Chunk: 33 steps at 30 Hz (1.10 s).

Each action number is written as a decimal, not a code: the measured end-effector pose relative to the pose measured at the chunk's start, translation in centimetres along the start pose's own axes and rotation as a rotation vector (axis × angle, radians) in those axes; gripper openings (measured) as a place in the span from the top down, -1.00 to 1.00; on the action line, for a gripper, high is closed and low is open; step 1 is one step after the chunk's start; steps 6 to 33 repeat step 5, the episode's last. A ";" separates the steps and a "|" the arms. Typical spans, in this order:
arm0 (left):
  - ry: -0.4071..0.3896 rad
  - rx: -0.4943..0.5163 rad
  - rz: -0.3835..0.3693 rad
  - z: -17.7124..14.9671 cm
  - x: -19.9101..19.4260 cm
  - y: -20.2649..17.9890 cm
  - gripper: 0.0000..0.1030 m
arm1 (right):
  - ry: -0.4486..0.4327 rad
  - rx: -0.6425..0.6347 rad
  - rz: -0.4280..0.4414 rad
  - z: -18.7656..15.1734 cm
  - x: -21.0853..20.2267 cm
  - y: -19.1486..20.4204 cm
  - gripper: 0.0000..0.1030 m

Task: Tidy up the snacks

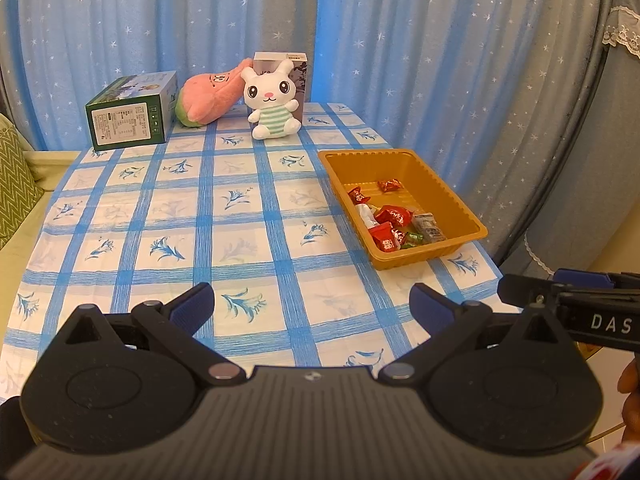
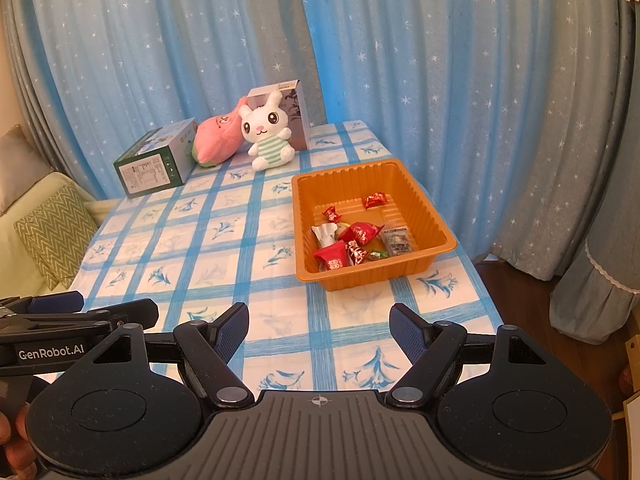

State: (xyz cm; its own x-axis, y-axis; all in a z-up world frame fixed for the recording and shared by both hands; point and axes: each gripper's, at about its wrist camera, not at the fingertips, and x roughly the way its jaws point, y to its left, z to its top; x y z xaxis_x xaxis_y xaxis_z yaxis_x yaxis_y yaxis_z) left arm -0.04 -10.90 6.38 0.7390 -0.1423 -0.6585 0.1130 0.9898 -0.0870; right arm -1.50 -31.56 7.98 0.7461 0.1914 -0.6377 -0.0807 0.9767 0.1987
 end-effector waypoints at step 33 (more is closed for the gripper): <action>-0.008 -0.003 0.000 -0.2 0.1 -0.4 -1.00 | 0.001 -0.001 0.001 0.1 0.0 0.0 -0.50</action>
